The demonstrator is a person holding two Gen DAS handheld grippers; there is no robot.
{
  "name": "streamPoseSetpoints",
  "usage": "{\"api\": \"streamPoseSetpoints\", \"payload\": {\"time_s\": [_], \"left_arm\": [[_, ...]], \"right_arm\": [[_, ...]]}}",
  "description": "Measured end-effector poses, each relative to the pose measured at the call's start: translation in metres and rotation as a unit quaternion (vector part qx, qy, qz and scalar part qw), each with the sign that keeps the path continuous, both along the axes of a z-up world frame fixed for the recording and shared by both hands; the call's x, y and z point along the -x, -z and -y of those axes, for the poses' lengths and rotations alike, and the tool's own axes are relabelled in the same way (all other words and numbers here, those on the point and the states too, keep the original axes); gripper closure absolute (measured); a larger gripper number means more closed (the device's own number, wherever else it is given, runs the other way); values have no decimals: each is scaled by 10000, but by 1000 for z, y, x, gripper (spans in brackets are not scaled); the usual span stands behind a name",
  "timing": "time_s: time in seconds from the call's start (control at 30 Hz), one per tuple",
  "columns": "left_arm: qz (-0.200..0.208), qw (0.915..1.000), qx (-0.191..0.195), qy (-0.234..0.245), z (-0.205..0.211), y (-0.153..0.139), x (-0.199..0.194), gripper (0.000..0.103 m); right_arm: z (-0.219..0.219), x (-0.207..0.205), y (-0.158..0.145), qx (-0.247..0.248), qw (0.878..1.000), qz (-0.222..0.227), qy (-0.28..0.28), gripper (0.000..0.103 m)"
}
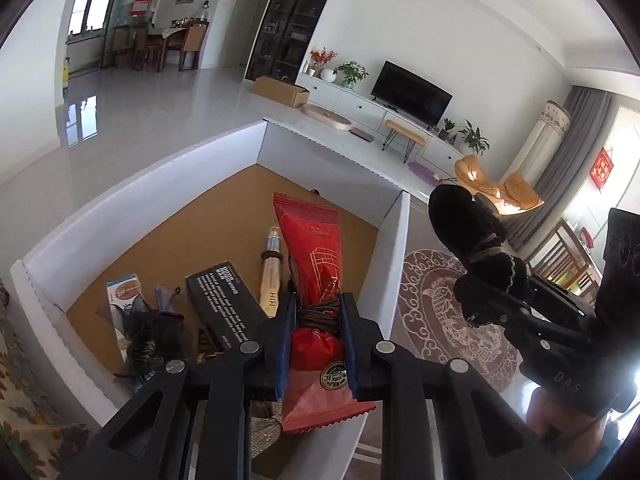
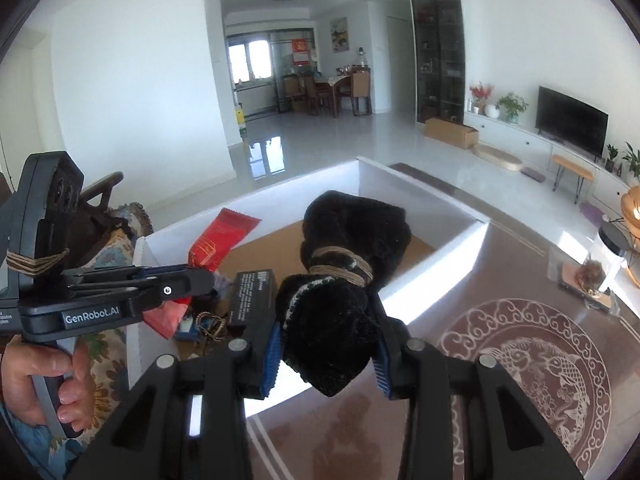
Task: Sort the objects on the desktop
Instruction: 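Carry the red packet and hair tie into the white bin and open both tools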
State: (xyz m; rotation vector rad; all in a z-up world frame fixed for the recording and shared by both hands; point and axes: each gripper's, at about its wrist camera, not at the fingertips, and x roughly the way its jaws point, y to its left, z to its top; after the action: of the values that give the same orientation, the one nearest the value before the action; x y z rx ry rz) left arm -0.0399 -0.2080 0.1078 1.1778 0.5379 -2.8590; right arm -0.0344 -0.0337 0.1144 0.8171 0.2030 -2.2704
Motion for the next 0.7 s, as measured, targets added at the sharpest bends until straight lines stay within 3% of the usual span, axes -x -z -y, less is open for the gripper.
{"api": "streamPoseSetpoints", "payload": {"time_s": [0.1, 0.23, 0.27, 0.3, 0.33, 0.37, 0.4, 0.47, 0.63, 0.7], "left_arm": [[507, 9981, 205, -288, 29, 23, 16, 81], [1057, 9925, 314, -524, 51, 53, 26, 80], [1133, 9915, 327, -556, 53, 58, 24, 78], [1192, 9906, 327, -587, 53, 61, 24, 76], [1238, 9899, 308, -621, 54, 64, 25, 66], [1247, 9898, 280, -635, 53, 65, 25, 55], [1159, 9911, 269, -602, 49, 63, 23, 51], [1084, 9901, 400, -802, 44, 56, 20, 23], [860, 9887, 378, -1165, 33, 34, 9, 7], [718, 9863, 429, -1418, 28, 25, 2, 6]], "right_arm": [[60, 21, 20, -163, 9981, 374, -472, 64], [112, 47, 67, -589, 9867, 1294, -792, 61], [118, 52, 78, -732, 9821, 1547, -782, 56], [121, 57, 86, -868, 9778, 1759, -743, 44], [121, 59, 91, -903, 9755, 1863, -739, 40], [119, 58, 89, -869, 9766, 1805, -779, 31], [116, 58, 86, -880, 9776, 1760, -751, 18], [104, 58, 76, -779, 9806, 1661, -683, 16], [78, 61, 44, -733, 9878, 1333, -331, 11], [68, 63, 35, -813, 9894, 1189, -200, 5]]}}
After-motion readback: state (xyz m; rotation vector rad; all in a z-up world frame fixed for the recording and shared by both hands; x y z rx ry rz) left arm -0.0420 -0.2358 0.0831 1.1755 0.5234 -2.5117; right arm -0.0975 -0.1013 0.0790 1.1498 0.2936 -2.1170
